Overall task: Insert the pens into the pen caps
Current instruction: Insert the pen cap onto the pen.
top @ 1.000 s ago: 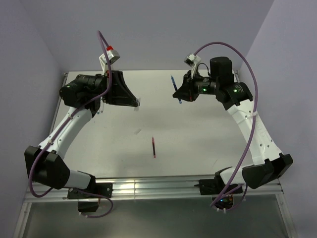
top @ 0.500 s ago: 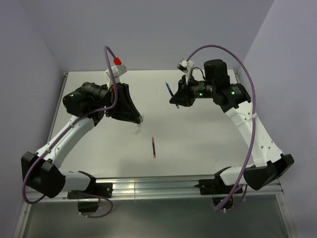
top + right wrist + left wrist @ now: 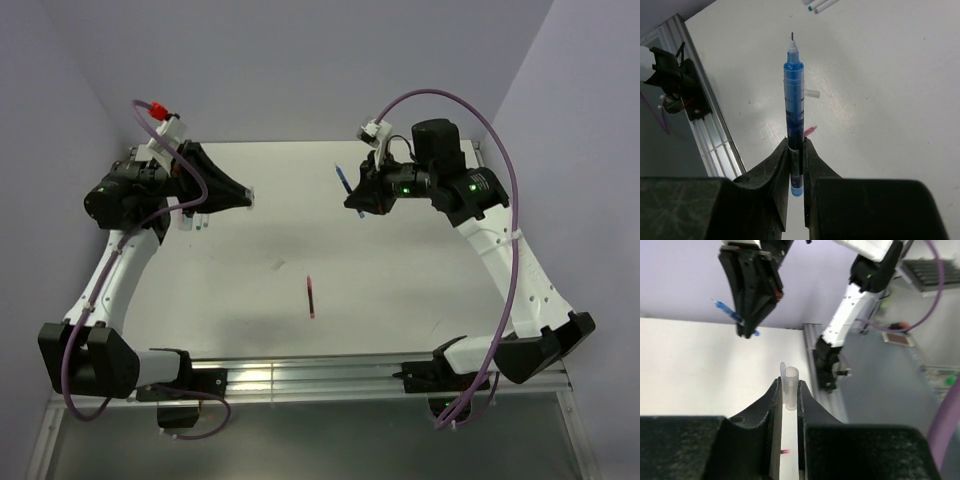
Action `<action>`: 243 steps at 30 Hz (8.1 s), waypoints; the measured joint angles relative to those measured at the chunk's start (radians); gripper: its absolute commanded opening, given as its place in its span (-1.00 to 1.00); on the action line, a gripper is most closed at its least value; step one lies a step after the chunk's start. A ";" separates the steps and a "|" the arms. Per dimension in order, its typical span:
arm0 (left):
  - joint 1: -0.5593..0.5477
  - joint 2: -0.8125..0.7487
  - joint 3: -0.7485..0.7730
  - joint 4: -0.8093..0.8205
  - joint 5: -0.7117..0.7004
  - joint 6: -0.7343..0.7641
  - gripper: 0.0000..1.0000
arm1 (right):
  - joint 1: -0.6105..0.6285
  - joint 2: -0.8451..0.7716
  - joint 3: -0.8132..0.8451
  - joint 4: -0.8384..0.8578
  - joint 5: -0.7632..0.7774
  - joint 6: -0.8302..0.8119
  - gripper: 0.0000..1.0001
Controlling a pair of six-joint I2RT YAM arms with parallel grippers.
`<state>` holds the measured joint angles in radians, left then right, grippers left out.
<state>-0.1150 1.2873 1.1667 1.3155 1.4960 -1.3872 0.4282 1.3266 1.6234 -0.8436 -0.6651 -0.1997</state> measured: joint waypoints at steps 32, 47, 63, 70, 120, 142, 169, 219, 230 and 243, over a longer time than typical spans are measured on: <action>0.534 0.144 0.356 0.019 0.006 0.506 -0.99 | 0.120 0.066 0.090 -0.009 0.075 0.027 -1.00; 0.381 0.296 1.093 -1.565 -0.460 1.466 -1.00 | 0.124 0.066 0.092 -0.009 0.126 0.027 -1.00; -0.114 -0.399 -0.512 -0.933 -1.089 2.612 -0.99 | 0.126 0.080 0.031 -0.003 -0.034 0.128 -1.00; -0.114 -0.549 -0.747 -0.607 -0.855 2.739 -0.99 | 0.129 0.118 0.004 0.005 -0.205 0.175 -1.00; -0.190 -0.644 -0.759 -0.873 -0.612 3.173 -0.99 | 0.354 0.318 0.001 0.045 -0.425 0.310 -1.00; -0.191 -0.664 -0.739 -0.932 -0.625 3.171 -0.99 | 0.315 0.318 -0.028 0.059 -0.426 0.314 -1.00; -0.195 -0.661 -0.728 -0.993 -0.603 3.254 -0.99 | 0.315 0.338 -0.027 0.062 -0.426 0.341 -1.00; -0.326 -0.498 -0.649 -0.835 -0.906 3.370 -0.99 | 0.314 0.361 0.180 0.085 -0.143 0.351 -1.00; -0.332 -0.367 -0.628 -0.695 -0.902 3.391 -0.89 | 0.293 0.325 0.074 0.238 -0.102 0.269 -1.00; -0.339 -0.355 -0.605 -0.662 -0.866 3.384 0.07 | 0.294 0.317 0.044 0.349 -0.103 0.209 -1.00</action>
<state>-0.4541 0.9321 0.5617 0.6537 0.6300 1.9972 0.7219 1.6432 1.6672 -0.4946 -0.7685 0.0093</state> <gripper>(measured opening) 0.491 0.170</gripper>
